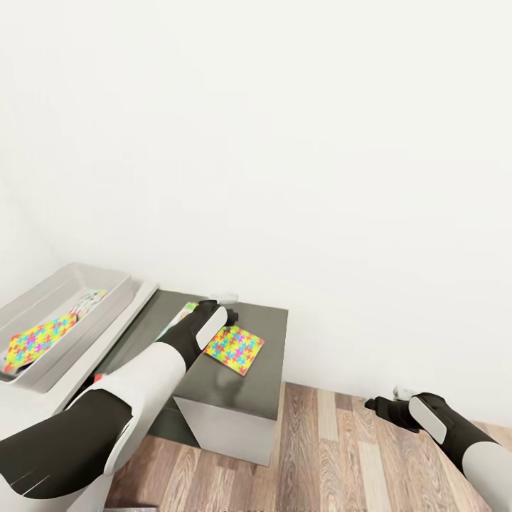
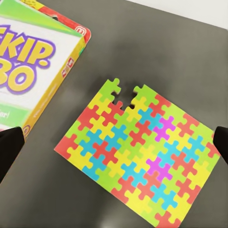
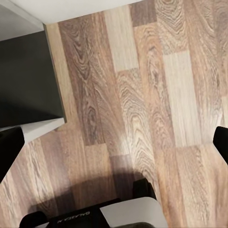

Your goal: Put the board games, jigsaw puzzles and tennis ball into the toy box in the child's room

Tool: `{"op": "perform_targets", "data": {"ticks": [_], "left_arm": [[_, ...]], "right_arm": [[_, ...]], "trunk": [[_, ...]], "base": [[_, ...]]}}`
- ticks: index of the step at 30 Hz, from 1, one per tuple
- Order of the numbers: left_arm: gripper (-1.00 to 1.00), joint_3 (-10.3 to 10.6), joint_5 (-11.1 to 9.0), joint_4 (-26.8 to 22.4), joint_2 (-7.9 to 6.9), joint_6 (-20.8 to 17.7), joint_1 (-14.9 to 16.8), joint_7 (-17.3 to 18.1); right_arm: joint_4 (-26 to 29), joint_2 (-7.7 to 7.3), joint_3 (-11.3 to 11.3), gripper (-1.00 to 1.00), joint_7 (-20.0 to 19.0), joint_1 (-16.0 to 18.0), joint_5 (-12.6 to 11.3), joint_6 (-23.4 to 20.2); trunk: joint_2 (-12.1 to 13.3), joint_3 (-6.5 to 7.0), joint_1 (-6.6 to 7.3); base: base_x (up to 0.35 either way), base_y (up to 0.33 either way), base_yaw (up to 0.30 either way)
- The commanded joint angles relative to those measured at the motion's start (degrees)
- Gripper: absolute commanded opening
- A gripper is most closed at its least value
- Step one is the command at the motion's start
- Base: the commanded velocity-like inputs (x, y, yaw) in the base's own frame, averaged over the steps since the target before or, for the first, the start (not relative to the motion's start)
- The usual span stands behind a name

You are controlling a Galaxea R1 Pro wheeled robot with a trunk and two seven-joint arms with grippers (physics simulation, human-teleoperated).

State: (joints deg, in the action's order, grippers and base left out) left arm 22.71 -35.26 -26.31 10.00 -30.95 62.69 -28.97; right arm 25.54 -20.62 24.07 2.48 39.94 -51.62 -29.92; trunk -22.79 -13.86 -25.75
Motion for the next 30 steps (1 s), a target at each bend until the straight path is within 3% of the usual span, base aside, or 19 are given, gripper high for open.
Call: {"op": "perform_targets", "data": {"ticks": [1,9,18,30], "left_arm": [[1.0,0.2,-0.4,0.0,0.0,-0.1,0.1,-0.5],[1.0,0.1,-0.4,-0.1,0.0,0.0,0.1,-0.1],[1.0,0.4,-0.4,-1.2,0.0,0.0,0.1,2.8],[1.0,0.6,-0.4,-2.5,0.0,0.0,0.1,3.2]], "right_arm": [[0.1,-0.04,0.4,1.0,0.3,0.0,-0.4,-0.1],[0.1,0.06,0.4,1.0,0.3,0.0,-0.4,-0.1],[0.1,-0.01,0.4,1.0,0.2,0.0,-0.4,-0.1],[0.1,0.21,0.4,1.0,0.2,0.0,-0.4,-0.1]], "trunk": [[-0.1,-0.21,-0.03],[-0.1,-0.97,-0.03],[-0.1,-1.81,-0.03],[-0.1,-2.93,-0.03]], "base": [[0.0,0.0,0.0],[0.0,0.0,0.0],[0.0,0.0,0.0],[0.008,0.005,0.0]]}}
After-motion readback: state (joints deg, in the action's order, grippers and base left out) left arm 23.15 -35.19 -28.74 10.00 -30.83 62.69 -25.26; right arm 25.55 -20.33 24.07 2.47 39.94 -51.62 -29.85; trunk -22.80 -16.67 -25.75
